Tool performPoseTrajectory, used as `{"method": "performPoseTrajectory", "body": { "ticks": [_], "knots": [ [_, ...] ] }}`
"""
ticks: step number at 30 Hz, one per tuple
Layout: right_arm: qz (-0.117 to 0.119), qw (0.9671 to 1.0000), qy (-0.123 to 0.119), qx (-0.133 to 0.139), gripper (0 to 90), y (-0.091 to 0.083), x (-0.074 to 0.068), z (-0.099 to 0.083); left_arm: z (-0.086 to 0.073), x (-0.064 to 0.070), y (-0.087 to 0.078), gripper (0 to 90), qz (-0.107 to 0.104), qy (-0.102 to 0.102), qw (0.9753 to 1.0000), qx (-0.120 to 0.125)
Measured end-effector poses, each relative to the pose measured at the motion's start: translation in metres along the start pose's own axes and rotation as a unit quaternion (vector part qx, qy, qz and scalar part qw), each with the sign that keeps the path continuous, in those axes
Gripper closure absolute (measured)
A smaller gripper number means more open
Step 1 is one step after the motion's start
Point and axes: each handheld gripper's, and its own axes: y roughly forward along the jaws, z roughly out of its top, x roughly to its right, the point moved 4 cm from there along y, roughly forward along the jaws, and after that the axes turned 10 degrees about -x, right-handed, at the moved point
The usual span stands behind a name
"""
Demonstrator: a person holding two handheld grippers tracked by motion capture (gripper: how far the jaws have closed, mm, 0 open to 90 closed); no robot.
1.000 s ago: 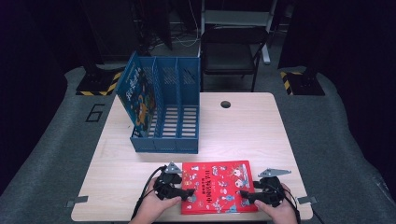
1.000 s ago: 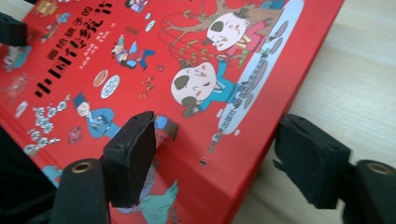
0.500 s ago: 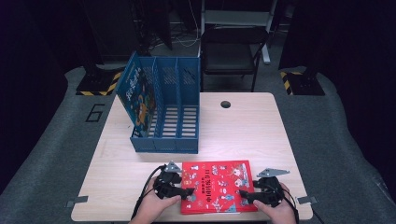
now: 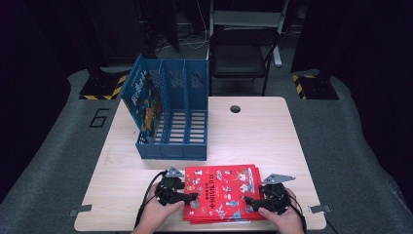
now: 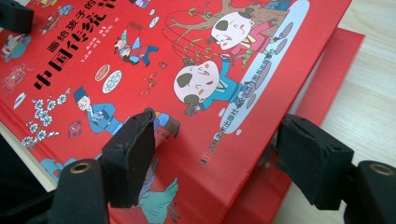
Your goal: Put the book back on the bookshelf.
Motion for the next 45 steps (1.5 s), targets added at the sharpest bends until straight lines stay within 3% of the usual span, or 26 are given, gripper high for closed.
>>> {"method": "performPoseTrajectory", "body": {
  "ticks": [2,4,10,11,18,23,24,26,28,29,33,37,38,43,45],
  "knots": [
    [0.002,1.0,-0.003,0.001,27.9,0.003,-0.001,0.003,0.0,-0.003,0.0,31.8,0.002,-0.015,0.9998,0.009],
    [0.007,0.9999,-0.009,0.003,27.8,0.006,-0.002,0.006,-0.001,-0.005,-0.001,31.8,0.002,-0.014,0.9999,0.007],
    [0.011,0.9999,-0.009,0.004,27.6,0.013,-0.006,0.017,-0.002,-0.019,-0.005,32.0,0.009,-0.035,0.9991,0.021],
    [0.015,0.9998,-0.015,0.005,27.5,0.016,-0.007,0.02,-0.002,-0.021,-0.005,32.0,0.011,-0.046,0.9984,0.031],
    [0.022,0.9995,-0.021,0.006,27.6,0.016,-0.006,0.02,-0.009,-0.017,-0.006,30.2,0.01,-0.048,0.9983,0.031],
    [0.005,0.9997,-0.025,0.001,26.6,0.014,-0.008,0.02,-0.016,-0.012,-0.008,28.3,0.003,-0.066,0.9974,0.031],
    [-0.012,0.9996,-0.025,0.004,26.7,0.013,-0.009,0.02,-0.02,-0.014,-0.011,27.8,0.004,-0.045,0.9989,0.009],
    [-0.031,0.9987,-0.039,-0.006,26.5,0.011,-0.009,0.02,-0.023,-0.013,-0.012,27.4,0.005,-0.046,0.9989,0.006],
    [-0.029,0.9987,-0.042,-0.008,26.5,0.009,-0.01,0.021,-0.024,-0.011,-0.013,27.5,0.007,-0.053,0.9986,0.006],
    [-0.015,0.9994,-0.031,-0.007,27.4,0.004,-0.013,0.022,-0.028,-0.008,-0.014,27.4,0.006,-0.048,0.9988,0.002],
    [0.012,0.9995,-0.029,-0.009,28.9,-0.001,-0.016,0.021,-0.035,-0.003,-0.015,26.7,-0.002,-0.047,0.9989,-0.003],
    [0.009,0.9994,-0.033,-0.009,29.8,-0.001,-0.019,0.009,-0.038,-0.001,-0.015,26.4,-0.005,-0.046,0.9989,-0.002],
    [0.012,0.9993,-0.033,-0.011,29.9,-0.002,-0.02,0.007,-0.038,0.001,-0.014,26.3,-0.008,-0.056,0.9984,0.005],
    [0.029,0.9993,-0.022,-0.001,30.5,0.001,-0.021,0.001,-0.04,0.002,-0.011,24.1,-0.025,-0.064,0.9976,0.007],
    [0.02,0.9994,-0.029,-0.006,29.7,0.004,-0.021,0.0,-0.04,0.001,-0.01,21.8,-0.025,-0.065,0.9975,0.007]
  ]
}}
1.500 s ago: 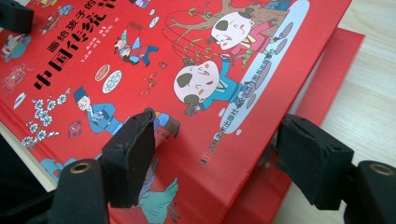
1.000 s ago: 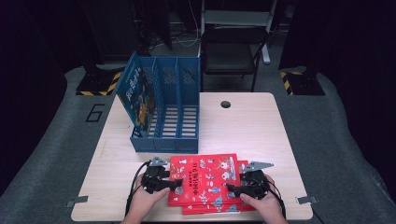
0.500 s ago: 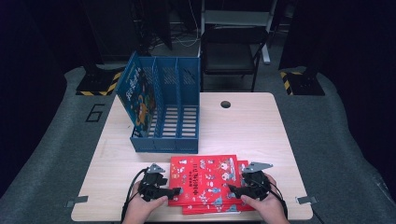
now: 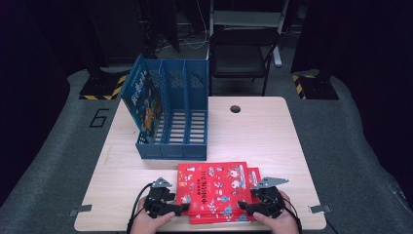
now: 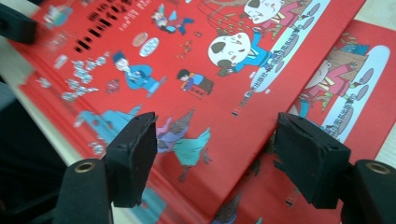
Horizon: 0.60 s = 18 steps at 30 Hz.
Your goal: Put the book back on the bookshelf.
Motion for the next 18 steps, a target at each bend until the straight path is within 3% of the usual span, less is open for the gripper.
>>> {"method": "performPoseTrajectory", "body": {
  "ticks": [2,5,9,18],
  "knots": [
    [-0.007,1.0,-0.006,0.001,29.6,0.0009,-0.0004,0.0002,-0.0003,0.0011,0.0023,21.2,-0.006,-0.002,1.0,0.002],
    [-0.013,0.9998,-0.013,0.001,29.5,0.0017,-0.0008,-0.0014,-0.0023,0.0037,0.0056,19.3,-0.013,0.012,0.9997,-0.019],
    [-0.011,0.9999,-0.008,0.003,29.3,0.0022,-0.0005,-0.0022,-0.0013,0.0059,0.0076,19.2,-0.014,0.015,0.9997,-0.012],
    [-0.009,0.9999,-0.005,0.013,29.3,0.0043,-0.0006,-0.0008,-0.0023,0.0056,0.01,18.1,-0.033,0.004,0.9993,-0.018]
  ]
}}
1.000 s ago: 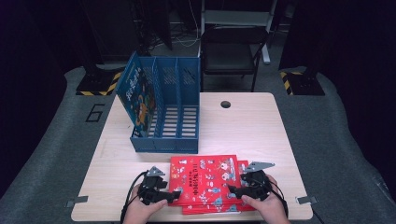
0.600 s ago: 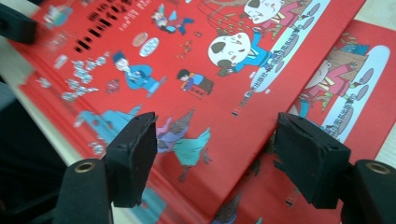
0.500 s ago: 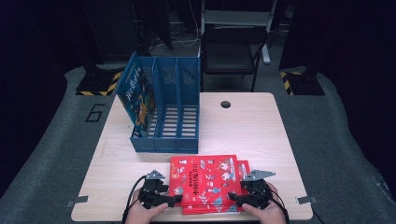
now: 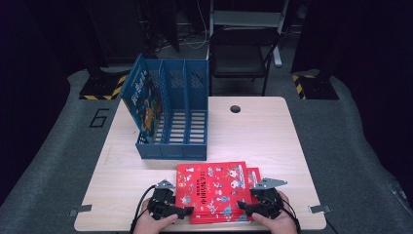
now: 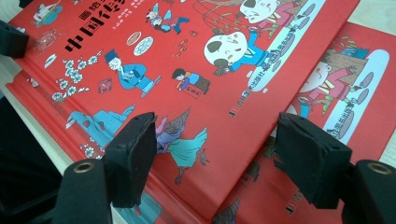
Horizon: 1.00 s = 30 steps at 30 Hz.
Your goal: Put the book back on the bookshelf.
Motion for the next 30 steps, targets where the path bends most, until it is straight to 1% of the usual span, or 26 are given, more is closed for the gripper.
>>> {"method": "performPoseTrajectory", "body": {
  "ticks": [4,5,8,10,13,15,16,18,19,21,22,24,25,26,27,29,30],
  "knots": [
    [-0.002,1.0,-0.004,0.001,29.1,0.001,0.0,0.0,0.0,0.0,0.0,17.4,0.002,0.001,1.0,0.0],
    [-0.002,1.0,0.0,0.002,29.0,0.001,-0.001,0.001,0.0,0.0,0.0,17.2,0.003,0.0,1.0,0.0],
    [-0.003,1.0,-0.001,0.0,28.6,0.002,-0.001,0.001,-0.001,0.0,0.0,16.9,0.007,-0.002,1.0,0.004],
    [-0.002,1.0,-0.002,0.0,28.4,0.002,-0.002,0.003,-0.001,0.0,-0.001,16.9,0.007,-0.007,1.0,0.001],
    [-0.003,1.0,-0.002,0.001,28.4,0.004,-0.003,0.005,0.0,-0.002,-0.002,17.3,0.005,-0.012,0.9999,-0.002],
    [-0.001,1.0,-0.002,0.005,28.4,0.005,-0.004,0.007,0.0,-0.004,-0.003,17.3,0.005,-0.012,0.9999,-0.003],
    [-0.003,1.0,-0.007,0.004,28.4,0.006,-0.003,0.007,0.001,-0.005,-0.003,17.3,0.007,-0.012,0.9999,-0.003],
    [-0.001,1.0,-0.005,0.002,28.4,0.007,-0.004,0.008,0.001,-0.007,-0.004,17.4,0.006,-0.011,0.9999,-0.007],
    [-0.002,0.9999,-0.01,0.001,28.4,0.007,-0.004,0.009,0.002,-0.008,-0.005,17.4,0.007,-0.011,0.9999,-0.007],
    [-0.003,1.0,-0.005,0.003,28.3,0.008,-0.006,0.01,0.003,-0.01,-0.005,17.4,0.006,-0.014,0.9999,-0.007],
    [-0.003,1.0,-0.008,0.004,28.3,0.009,-0.006,0.01,0.003,-0.012,-0.006,17.5,0.005,-0.013,0.9999,-0.007],
    [-0.003,0.9999,-0.01,0.004,28.3,0.01,-0.007,0.012,0.005,-0.015,-0.007,17.6,0.003,-0.022,0.9997,-0.003],
    [-0.002,1.0,-0.002,0.005,28.3,0.01,-0.008,0.012,0.005,-0.017,-0.008,17.6,0.004,-0.022,0.9997,-0.004],
    [0.0,1.0,-0.006,0.007,28.3,0.011,-0.009,0.013,0.006,-0.019,-0.009,17.5,0.0,-0.03,0.9995,-0.001],
    [0.0,0.9999,-0.013,0.007,28.3,0.012,-0.009,0.014,0.007,-0.022,-0.01,17.9,0.005,-0.036,0.9993,0.007],
    [0.0,0.9999,-0.011,0.01,28.3,0.015,-0.012,0.017,0.009,-0.028,-0.012,18.9,0.006,-0.049,0.9987,0.015],
    [0.003,0.9997,-0.022,0.008,28.3,0.016,-0.013,0.018,0.01,-0.031,-0.013,19.0,0.01,-0.048,0.9987,0.015]
  ]
}}
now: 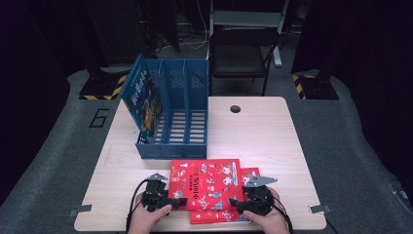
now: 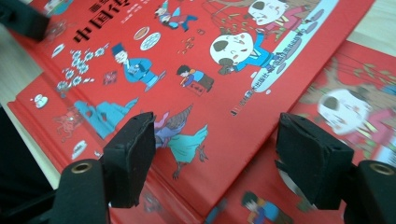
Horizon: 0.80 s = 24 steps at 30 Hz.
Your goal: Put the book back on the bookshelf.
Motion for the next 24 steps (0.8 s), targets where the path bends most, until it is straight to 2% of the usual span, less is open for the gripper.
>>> {"method": "performPoseTrajectory", "body": {
  "ticks": [2,6,10,16,18,19,24],
  "knots": [
    [0.0,1.0,0.0,0.003,28.3,0.002,-0.003,0.002,0.001,-0.003,-0.002,19.5,-0.003,-0.008,1.0,0.0],
    [0.007,1.0,-0.004,0.002,28.5,0.003,-0.005,0.004,0.001,-0.006,-0.002,19.6,-0.009,-0.012,0.9999,0.003],
    [0.004,0.9999,-0.004,0.009,29.8,0.004,-0.004,0.004,0.0,-0.007,-0.001,19.3,-0.011,-0.014,0.9998,0.007],
    [0.02,0.9997,-0.011,-0.002,36.6,-0.002,-0.001,0.0,-0.002,-0.007,-0.001,20.0,-0.014,-0.014,0.9998,0.008],
    [0.019,0.9998,-0.005,-0.004,37.6,-0.004,-0.001,-0.002,-0.002,-0.007,-0.001,20.1,-0.015,-0.014,0.9998,0.008],
    [0.022,0.9996,-0.013,-0.007,38.4,-0.005,0.0,-0.004,-0.002,-0.007,-0.001,20.2,-0.015,-0.015,0.9997,0.008],
    [0.03,0.9995,-0.009,-0.009,43.9,-0.006,-0.002,-0.006,-0.002,-0.006,-0.002,21.0,-0.014,-0.019,0.9997,0.01]
  ]
}}
